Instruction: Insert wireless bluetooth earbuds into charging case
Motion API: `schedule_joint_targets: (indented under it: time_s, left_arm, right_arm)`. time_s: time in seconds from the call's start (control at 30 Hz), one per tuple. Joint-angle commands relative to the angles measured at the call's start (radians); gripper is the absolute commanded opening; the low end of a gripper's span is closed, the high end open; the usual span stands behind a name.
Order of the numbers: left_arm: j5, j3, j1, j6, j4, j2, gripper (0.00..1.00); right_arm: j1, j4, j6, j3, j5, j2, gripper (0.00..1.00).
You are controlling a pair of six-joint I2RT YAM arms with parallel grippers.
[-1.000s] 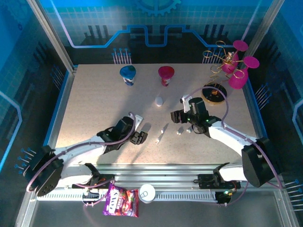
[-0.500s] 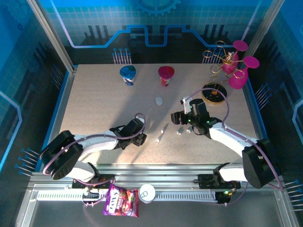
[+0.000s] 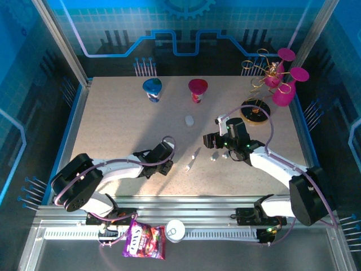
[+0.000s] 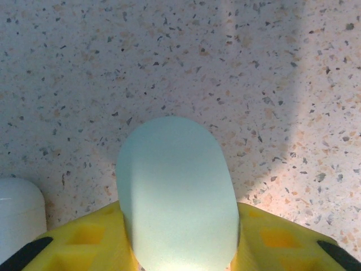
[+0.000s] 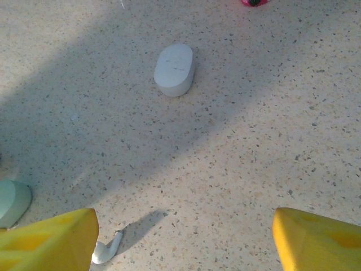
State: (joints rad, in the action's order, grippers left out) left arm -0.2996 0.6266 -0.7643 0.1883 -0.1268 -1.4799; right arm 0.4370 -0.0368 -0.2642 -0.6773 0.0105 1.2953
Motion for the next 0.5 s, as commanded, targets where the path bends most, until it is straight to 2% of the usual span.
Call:
schedule_joint_targets:
  time_s: [0.0, 0.17, 0.37, 0.47]
  left_arm:
    - [-0.012, 0.009, -0.015, -0.009, 0.001, 0.053, 0.34]
    - [0.068, -0.034, -0.026, -0.115, 0.1, 0.188, 0.34]
    - [0.196, -0.104, -0.027, -0.279, 0.296, 0.313, 0.34]
    - [0.262, -0.1, -0.027, -0.343, 0.342, 0.322, 0.34]
  right_arm:
    - [-0.016, 0.013, -0.057, 0.005, 0.044, -0.047, 0.81]
    - [-0.056, 0.129, -0.2, -0.034, 0.199, -0.089, 0.8]
    - [-0.109, 0.306, -0.382, -0.074, 0.513, -0.125, 0.79]
    - [-0.102, 0.284, -0.467, -0.072, 0.687, -0.135, 0.78]
